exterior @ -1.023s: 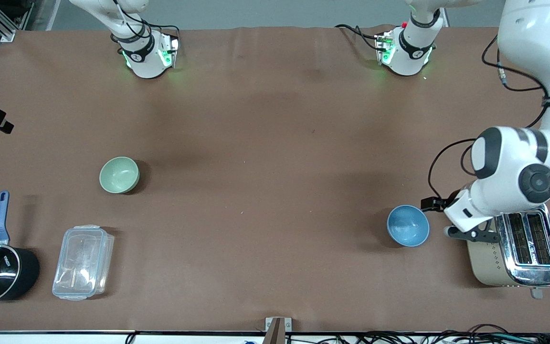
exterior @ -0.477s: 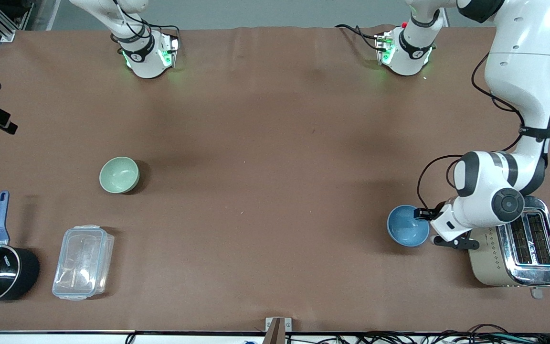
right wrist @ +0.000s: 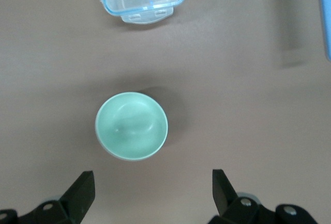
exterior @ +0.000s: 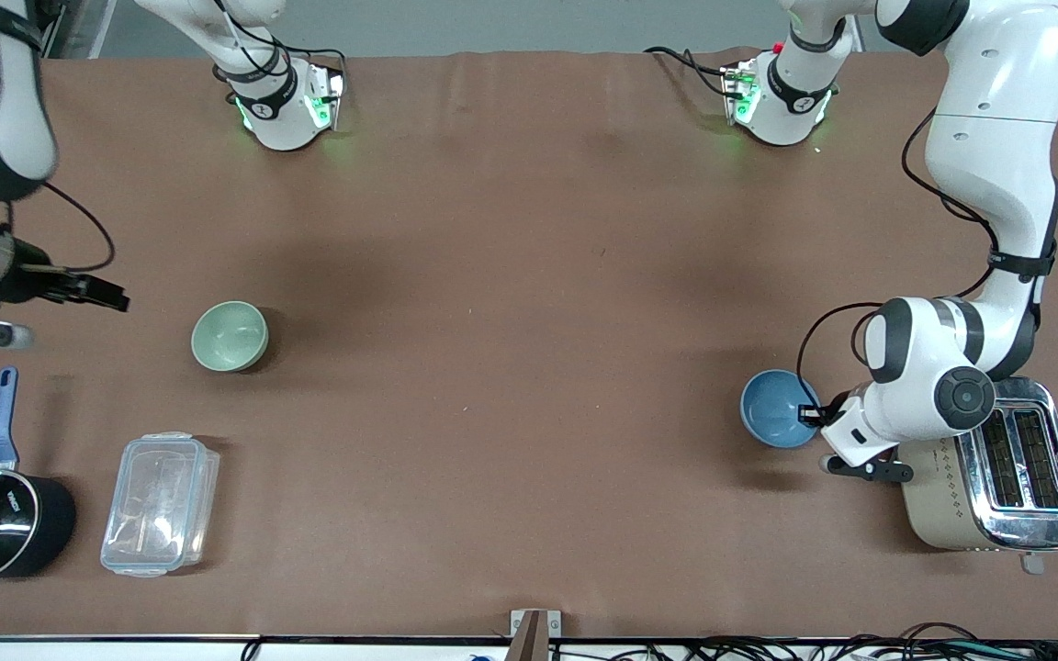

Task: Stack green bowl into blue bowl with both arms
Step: 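Grip the blue bowl with the left gripper while the right gripper reaches the green bowl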

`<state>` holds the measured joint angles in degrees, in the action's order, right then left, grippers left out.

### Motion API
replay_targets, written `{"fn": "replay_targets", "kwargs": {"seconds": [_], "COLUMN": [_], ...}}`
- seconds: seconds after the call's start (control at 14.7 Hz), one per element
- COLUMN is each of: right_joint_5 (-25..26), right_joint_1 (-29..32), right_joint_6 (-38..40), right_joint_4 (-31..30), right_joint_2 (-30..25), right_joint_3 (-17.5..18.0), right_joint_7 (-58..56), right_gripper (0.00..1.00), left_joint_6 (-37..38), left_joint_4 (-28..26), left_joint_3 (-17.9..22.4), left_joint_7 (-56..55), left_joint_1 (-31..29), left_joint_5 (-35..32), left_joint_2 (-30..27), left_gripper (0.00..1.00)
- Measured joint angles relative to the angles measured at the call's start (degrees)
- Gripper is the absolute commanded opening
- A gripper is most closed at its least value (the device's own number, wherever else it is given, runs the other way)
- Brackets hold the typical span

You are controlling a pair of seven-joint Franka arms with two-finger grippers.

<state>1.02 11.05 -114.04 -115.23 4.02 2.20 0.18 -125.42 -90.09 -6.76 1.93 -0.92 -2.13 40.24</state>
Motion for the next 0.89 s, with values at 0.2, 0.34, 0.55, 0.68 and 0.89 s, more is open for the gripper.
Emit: {"fn": "replay_targets", "kwargs": {"seconds": [0.2,0.34,0.55,0.68,0.89], "right_joint_5": [0.1,0.1,0.1,0.1,0.1], "right_joint_1": [0.6,0.6,0.6,0.6,0.6], "right_joint_6": [-18.8,-27.9,-38.3,-42.9,-45.3], "right_joint_4": [-13.5,-18.1,-21.8,-23.1,-23.6], "right_joint_2": [1.9,5.0,8.9,11.2,12.6], "right_joint_3": [0.0,0.1,0.3,0.2,0.2], "right_joint_7": [-0.5,-0.5,-0.5,-0.5,-0.6], "right_gripper": [1.00,1.00,1.00,0.96,0.72], "left_joint_6": [0.5,2.4,3.2,3.2,3.0], "left_joint_4": [1.9,2.1,2.1,2.0,1.8], "left_joint_3": [-1.6,-4.0,-8.3,-9.5,-9.7], "left_joint_7": [-1.0,-6.0,-18.8,-26.7,-36.4], "left_joint_1": [1.5,4.4,10.1,14.7,21.8], "left_joint_5": [0.0,0.0,0.0,0.0,0.0], "left_joint_2": [-1.6,-3.1,-4.2,-4.1,-2.7], "left_gripper": [0.00,0.00,0.00,0.00,0.00]}}
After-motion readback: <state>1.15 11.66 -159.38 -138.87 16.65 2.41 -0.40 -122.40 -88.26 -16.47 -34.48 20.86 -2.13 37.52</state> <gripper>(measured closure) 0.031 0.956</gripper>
